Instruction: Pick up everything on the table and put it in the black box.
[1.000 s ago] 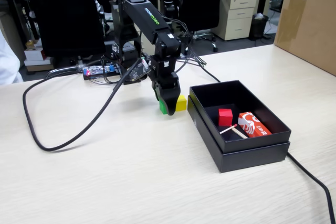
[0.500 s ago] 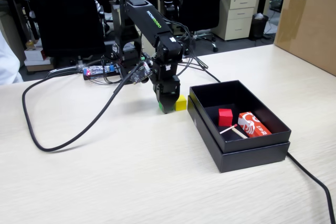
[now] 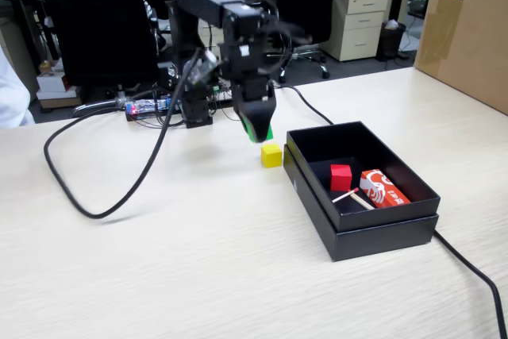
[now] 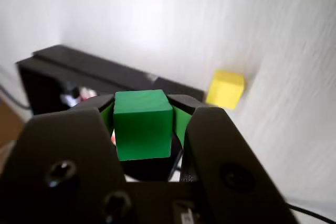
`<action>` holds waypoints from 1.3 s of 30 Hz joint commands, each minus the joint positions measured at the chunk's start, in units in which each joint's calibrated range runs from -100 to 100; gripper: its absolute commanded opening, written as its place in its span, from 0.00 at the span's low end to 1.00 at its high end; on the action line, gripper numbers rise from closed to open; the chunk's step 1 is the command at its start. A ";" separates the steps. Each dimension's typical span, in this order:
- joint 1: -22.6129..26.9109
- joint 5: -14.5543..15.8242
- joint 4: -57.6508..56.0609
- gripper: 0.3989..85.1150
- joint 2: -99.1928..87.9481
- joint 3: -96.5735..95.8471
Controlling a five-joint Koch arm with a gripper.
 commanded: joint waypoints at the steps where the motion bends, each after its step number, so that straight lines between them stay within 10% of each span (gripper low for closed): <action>1: 1.42 -1.95 -0.30 0.02 -1.97 11.43; 27: 7.81 -2.34 -0.47 0.04 45.08 28.29; 39: 7.81 -1.66 -0.47 0.47 46.80 24.58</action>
